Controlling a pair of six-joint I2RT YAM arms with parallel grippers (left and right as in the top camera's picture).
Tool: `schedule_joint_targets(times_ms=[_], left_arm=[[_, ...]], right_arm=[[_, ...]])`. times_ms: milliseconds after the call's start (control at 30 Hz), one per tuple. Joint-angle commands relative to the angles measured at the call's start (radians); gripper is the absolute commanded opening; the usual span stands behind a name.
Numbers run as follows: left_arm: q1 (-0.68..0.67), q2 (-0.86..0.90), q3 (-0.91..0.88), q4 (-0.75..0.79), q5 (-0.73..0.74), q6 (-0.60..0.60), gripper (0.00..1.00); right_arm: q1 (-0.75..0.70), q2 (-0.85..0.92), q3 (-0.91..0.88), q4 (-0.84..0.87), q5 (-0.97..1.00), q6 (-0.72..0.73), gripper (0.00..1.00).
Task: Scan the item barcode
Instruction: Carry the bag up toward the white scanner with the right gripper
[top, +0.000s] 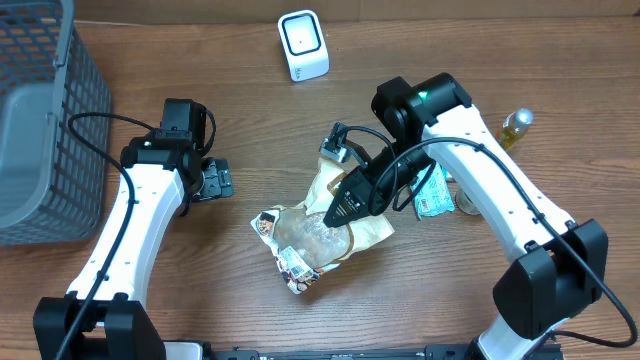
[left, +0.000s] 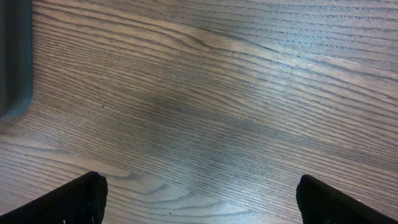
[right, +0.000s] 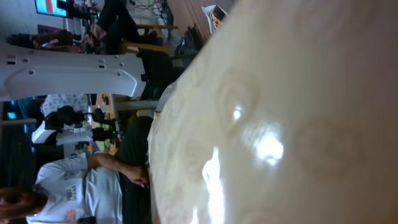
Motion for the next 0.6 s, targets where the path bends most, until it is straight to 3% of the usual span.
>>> schedule_joint_targets(times_ms=[0, 133, 333, 567], left_arm=[[0.003, 0.006, 0.006, -0.002, -0.014, -0.014, 0.99], [0.003, 0.006, 0.006, -0.002, -0.014, -0.014, 1.0], [0.003, 0.006, 0.006, -0.002, -0.014, -0.014, 0.99], [0.003, 0.006, 0.006, -0.002, -0.014, -0.014, 1.0]], right_arm=[[-0.003, -0.037, 0.014, 0.002, -0.007, -0.067, 0.05], [-0.004, -0.037, 0.015, 0.071, 0.032, -0.051, 0.04], [-0.004, -0.037, 0.062, 0.211, 0.345, 0.224, 0.03], [-0.004, -0.037, 0.422, 0.153, 0.549, 0.283, 0.03]])
